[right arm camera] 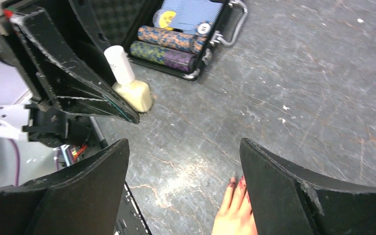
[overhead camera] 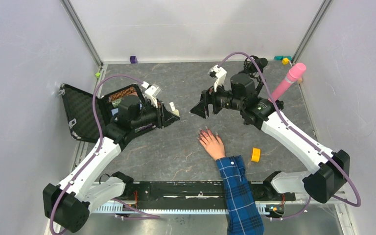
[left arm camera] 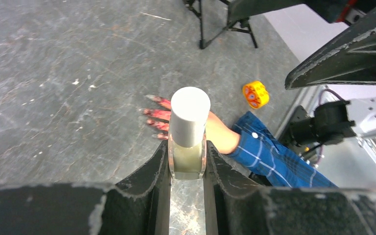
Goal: Paint the nails
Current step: Screw the nail polish bottle.
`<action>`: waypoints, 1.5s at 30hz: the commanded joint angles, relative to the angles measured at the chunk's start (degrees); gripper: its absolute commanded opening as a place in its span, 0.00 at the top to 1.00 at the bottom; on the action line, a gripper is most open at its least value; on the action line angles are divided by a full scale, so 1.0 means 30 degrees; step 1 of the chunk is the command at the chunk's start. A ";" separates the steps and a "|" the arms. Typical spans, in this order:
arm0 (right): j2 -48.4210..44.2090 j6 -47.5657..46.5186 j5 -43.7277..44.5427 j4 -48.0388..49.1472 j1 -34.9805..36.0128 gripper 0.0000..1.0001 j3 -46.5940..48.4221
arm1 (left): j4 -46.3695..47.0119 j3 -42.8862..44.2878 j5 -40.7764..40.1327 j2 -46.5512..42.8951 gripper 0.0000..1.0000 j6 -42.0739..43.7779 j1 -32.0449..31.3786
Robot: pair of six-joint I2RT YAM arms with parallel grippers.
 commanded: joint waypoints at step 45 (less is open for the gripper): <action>0.0342 0.5696 -0.8701 1.1583 0.1255 0.59 -0.2495 | 0.5450 0.0069 0.9423 0.0748 0.98 -0.1741 -0.1197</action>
